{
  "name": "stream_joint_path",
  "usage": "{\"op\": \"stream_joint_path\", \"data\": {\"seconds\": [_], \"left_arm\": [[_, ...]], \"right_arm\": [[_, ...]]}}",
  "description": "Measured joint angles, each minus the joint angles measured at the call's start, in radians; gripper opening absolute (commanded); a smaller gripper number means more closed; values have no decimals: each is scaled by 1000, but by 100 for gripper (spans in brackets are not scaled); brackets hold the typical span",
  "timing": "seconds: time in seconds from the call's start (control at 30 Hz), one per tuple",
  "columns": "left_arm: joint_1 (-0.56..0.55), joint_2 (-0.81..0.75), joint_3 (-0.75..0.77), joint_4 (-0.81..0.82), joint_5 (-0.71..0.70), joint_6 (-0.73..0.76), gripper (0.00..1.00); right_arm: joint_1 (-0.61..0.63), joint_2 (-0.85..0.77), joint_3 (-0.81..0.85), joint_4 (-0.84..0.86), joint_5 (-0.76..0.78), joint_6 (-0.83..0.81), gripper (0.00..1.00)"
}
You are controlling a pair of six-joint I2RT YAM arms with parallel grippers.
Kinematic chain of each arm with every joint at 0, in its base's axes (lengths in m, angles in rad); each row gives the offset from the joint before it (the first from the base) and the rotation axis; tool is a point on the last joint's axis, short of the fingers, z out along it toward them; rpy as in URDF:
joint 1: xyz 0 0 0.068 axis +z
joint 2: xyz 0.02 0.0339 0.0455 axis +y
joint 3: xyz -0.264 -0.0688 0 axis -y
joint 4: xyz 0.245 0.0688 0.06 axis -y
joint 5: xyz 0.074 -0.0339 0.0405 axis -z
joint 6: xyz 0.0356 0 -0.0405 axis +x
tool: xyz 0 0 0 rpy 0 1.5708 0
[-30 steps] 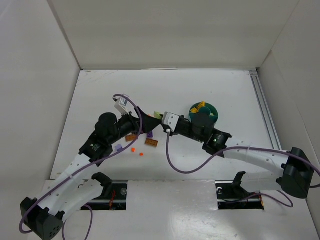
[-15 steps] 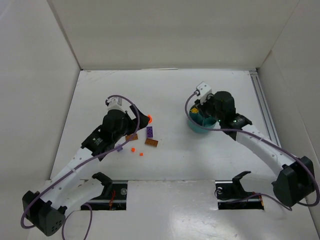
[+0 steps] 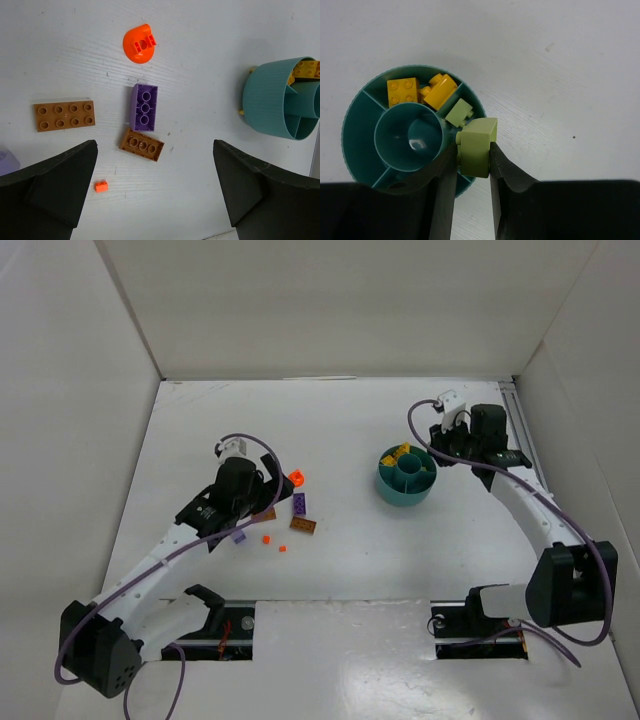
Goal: Sort the legos into containers by color
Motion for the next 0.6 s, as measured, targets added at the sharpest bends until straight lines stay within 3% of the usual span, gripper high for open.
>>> {"op": "stream_joint_path", "data": {"seconds": [0.6], "left_arm": [[29,48,0,14,43,20,100]], "right_arm": [[-32,110,-2,10,-117,10,20]]}}
